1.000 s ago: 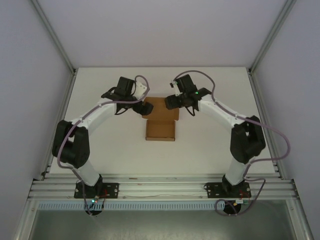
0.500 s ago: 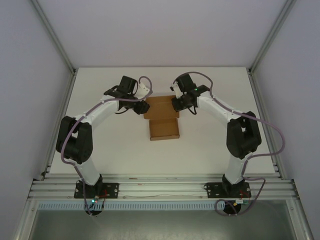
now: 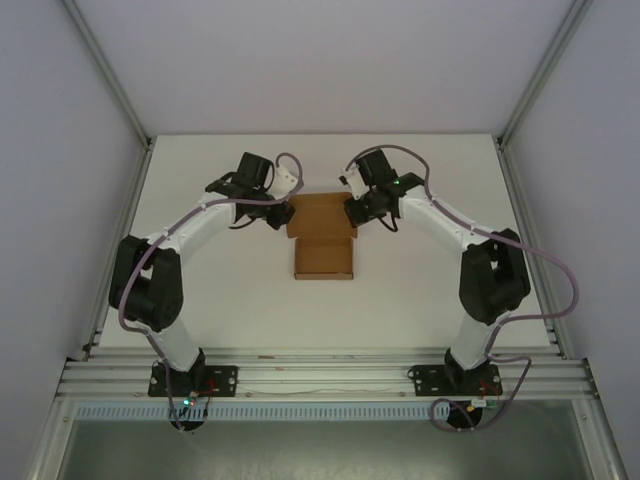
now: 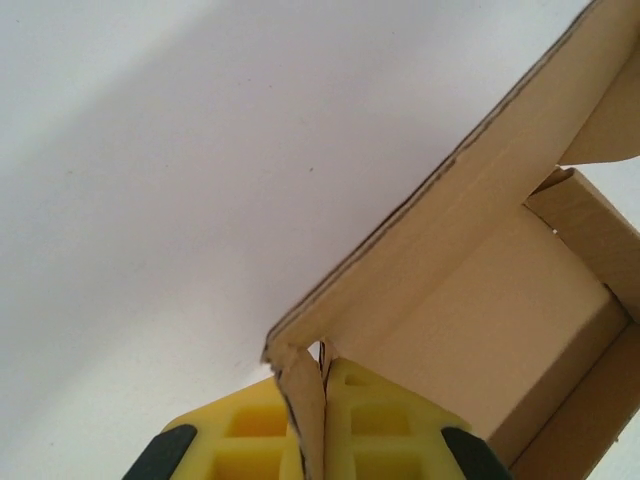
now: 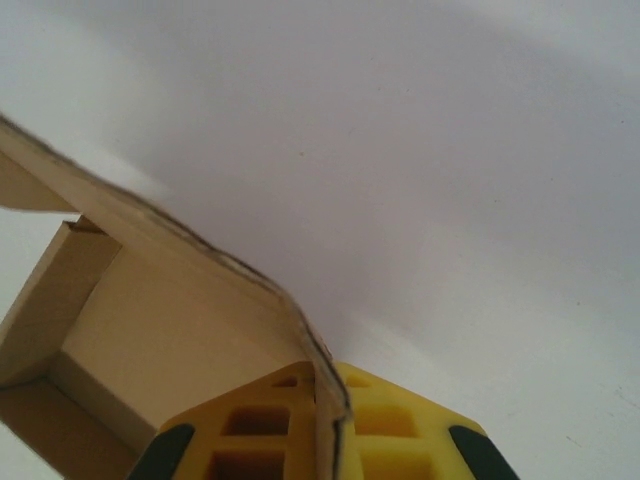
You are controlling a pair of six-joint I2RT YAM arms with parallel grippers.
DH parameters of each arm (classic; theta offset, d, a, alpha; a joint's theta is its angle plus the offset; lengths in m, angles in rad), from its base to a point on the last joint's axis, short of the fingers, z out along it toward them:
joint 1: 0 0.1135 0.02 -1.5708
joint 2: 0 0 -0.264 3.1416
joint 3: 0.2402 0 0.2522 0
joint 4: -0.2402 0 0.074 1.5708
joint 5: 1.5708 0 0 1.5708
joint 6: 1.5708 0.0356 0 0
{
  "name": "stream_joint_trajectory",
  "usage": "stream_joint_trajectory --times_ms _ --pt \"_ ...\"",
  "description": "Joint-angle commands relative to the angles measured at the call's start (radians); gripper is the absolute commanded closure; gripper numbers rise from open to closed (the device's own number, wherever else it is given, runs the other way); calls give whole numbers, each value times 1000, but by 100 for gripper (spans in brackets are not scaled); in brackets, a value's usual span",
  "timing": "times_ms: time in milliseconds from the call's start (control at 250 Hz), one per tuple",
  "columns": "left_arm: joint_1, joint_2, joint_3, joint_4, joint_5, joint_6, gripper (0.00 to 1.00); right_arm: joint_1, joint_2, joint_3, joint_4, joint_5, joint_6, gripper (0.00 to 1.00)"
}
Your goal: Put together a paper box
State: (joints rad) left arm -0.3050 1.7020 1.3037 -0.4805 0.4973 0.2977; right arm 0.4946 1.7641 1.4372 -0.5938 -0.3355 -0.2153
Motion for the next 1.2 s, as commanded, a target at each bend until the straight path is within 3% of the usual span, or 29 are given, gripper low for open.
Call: stream_joint_trajectory --times_ms 0,60,164,264,392,556,867,1059,1195 --pt "1 -51 -6 67 -95 -124 100 6 -62 -25 60 59 110 100" --pt "-12 -61 2 93 -188 -232 100 30 -88 -51 115 146 182 100" --pt "-46 -76 2 132 -324 -405 100 86 -137 -115 258 402 339 100" --pt "-80 -76 -28 205 -348 -537 100 130 -150 -146 350 529 505 100" --pt "-160 -41 -28 222 -565 -658 100 171 -104 -163 424 659 643 100" --pt "-194 16 -37 266 -569 -720 100 183 -28 -170 504 722 730 100" --pt "-224 106 -97 397 -549 -776 100 218 61 -184 516 756 725 100" --pt "-270 89 -187 473 -566 -784 100 243 57 -240 540 838 744 100" --pt "-281 51 -260 494 -549 -793 100 266 26 -350 680 860 725 100"
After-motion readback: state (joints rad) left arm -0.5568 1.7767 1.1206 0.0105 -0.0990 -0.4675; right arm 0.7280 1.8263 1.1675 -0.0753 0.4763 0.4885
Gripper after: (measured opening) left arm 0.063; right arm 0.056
